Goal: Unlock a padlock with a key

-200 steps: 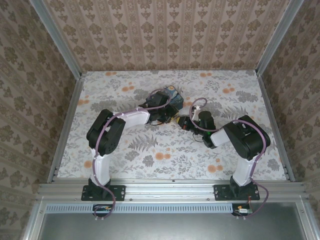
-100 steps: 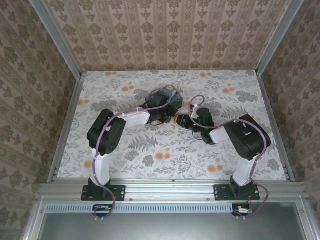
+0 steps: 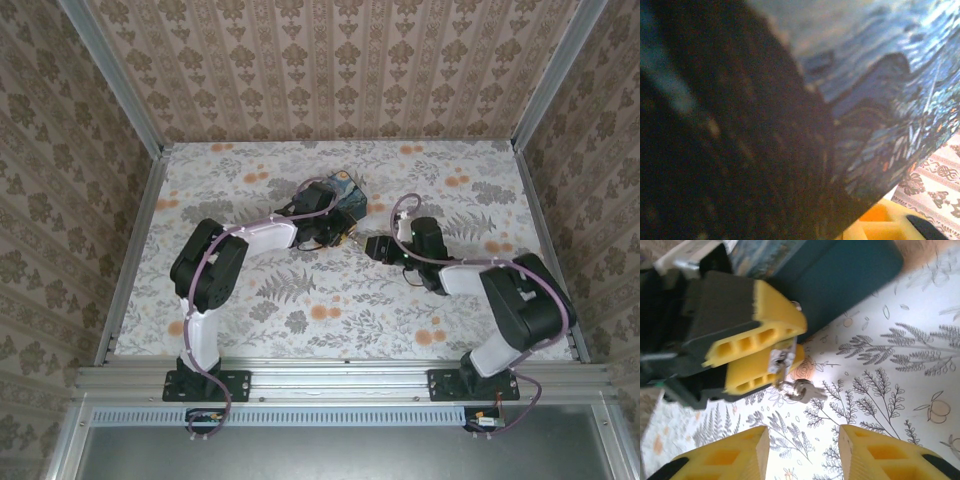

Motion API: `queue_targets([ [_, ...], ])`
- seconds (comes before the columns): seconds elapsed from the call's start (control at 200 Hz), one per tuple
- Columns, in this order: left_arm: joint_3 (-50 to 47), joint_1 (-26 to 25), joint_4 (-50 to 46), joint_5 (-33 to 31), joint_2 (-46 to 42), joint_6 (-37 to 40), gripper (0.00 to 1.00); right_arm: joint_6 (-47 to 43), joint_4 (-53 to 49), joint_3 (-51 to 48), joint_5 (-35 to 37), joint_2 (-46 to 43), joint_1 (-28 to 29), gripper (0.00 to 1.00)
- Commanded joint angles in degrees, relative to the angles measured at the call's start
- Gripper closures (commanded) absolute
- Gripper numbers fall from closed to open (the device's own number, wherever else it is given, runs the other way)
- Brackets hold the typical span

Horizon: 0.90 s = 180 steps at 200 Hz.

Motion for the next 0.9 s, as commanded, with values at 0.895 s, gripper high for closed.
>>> queue_targets([
  [0.895, -7.77, 3.16, -18.99, 11.83, -4.34, 4.28, 1.0, -74.62, 9.22, -5.69, 41.11, -8.42, 33.87, 0.57],
])
